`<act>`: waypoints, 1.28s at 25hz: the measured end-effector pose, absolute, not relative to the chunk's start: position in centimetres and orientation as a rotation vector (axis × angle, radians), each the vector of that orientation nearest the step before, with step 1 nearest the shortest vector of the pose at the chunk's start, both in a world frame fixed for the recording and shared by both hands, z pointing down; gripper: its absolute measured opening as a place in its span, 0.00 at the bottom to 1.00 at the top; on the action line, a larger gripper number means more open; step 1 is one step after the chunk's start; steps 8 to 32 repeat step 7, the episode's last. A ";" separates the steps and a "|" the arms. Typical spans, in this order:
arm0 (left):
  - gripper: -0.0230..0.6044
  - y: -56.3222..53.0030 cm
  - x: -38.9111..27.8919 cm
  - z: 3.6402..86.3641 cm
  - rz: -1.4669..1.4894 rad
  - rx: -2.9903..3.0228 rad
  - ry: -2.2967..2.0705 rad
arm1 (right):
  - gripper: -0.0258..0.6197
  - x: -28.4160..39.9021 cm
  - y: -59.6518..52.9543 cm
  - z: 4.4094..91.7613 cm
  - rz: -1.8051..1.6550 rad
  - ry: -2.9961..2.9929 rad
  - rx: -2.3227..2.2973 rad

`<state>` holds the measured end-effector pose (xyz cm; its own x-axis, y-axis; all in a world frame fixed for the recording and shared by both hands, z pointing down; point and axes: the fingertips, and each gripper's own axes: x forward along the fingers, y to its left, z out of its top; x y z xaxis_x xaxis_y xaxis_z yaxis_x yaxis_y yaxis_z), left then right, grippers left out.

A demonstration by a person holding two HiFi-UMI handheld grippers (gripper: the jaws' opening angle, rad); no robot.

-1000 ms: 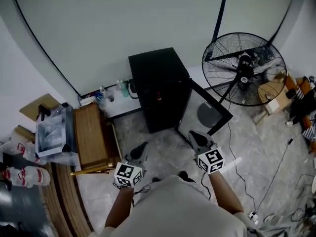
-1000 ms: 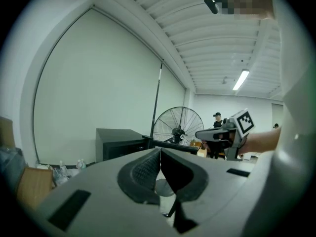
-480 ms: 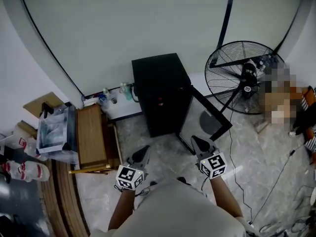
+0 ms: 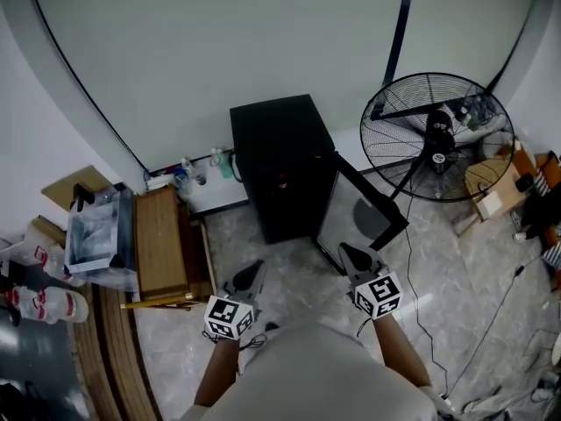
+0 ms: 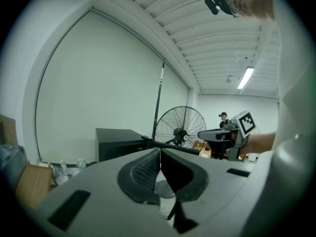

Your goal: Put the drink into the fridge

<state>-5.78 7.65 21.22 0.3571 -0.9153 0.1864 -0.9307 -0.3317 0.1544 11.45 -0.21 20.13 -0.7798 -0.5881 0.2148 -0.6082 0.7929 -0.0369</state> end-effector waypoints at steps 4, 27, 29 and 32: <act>0.05 7.7 -5.1 21.1 0.093 2.393 -1.654 | 0.04 12.0 -0.3 20.1 0.172 -2.790 0.948; 0.05 7.5 -4.7 21.1 0.094 2.398 -1.650 | 0.04 12.2 -0.5 20.1 0.178 -2.794 0.953; 0.05 7.5 -4.7 21.1 0.094 2.398 -1.650 | 0.04 12.2 -0.5 20.1 0.178 -2.794 0.953; 0.05 7.5 -4.7 21.1 0.094 2.398 -1.650 | 0.04 12.2 -0.5 20.1 0.178 -2.794 0.953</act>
